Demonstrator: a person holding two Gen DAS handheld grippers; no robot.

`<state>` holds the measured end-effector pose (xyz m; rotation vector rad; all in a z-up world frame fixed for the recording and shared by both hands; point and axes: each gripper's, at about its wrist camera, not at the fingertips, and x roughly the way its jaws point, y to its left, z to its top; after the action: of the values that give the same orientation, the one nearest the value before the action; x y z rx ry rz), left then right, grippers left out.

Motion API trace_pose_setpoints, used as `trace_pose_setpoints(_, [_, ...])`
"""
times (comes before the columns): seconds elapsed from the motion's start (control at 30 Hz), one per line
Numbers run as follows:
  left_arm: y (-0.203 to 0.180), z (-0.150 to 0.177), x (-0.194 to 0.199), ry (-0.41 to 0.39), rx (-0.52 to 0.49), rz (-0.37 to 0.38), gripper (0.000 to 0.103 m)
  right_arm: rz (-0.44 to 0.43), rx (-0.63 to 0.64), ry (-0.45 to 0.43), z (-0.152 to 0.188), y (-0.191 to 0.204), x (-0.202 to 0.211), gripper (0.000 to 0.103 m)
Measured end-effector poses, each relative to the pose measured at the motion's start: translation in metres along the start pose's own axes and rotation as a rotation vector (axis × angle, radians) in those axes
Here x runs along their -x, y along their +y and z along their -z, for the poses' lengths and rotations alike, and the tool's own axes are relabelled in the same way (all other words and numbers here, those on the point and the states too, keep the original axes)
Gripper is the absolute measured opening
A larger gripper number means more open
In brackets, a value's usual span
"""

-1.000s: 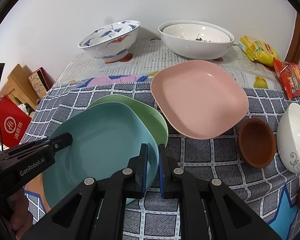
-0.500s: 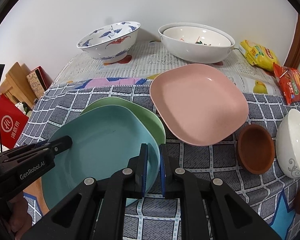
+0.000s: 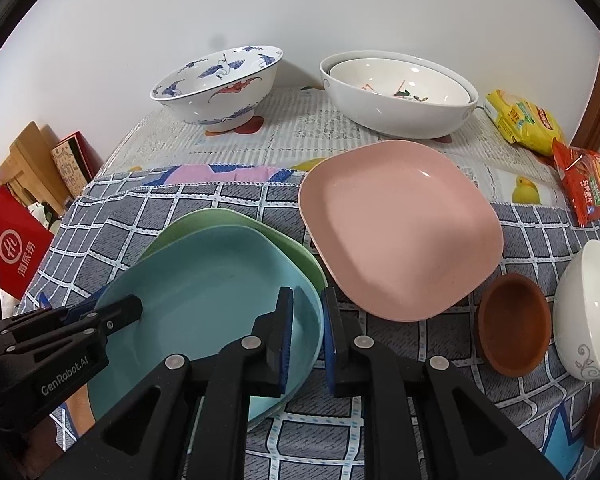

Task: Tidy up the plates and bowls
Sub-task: 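Slide the light-blue plate onto the green plate with both grippers, then lower the light-blue plate onto the green plate and open both grippers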

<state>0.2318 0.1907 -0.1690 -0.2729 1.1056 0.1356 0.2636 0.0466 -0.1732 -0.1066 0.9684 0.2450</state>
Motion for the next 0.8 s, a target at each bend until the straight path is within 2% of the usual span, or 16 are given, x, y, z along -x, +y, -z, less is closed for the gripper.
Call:
trace_pose_setpoints(0.27, [0.001,0.002,0.007,-0.002,-0.011,0.008,0.017,-0.007,-0.019,0.005,0.002,-0.003,0.004,0.018])
trace_pose_setpoints(0.4, [0.003,0.005,0.013,-0.006,-0.011,0.011,0.020,-0.008,-0.027,-0.006,0.005,-0.004,0.015,0.035])
trace_pose_setpoints(0.5, [0.004,0.007,0.018,-0.013,-0.009,0.012,0.028,-0.020,-0.031,-0.015,0.010,-0.005,0.026,0.036])
trace_pose_setpoints(0.8, [0.006,0.013,0.037,-0.038,-0.011,0.011,0.028,-0.040,-0.042,-0.007,0.023,-0.007,0.041,0.036])
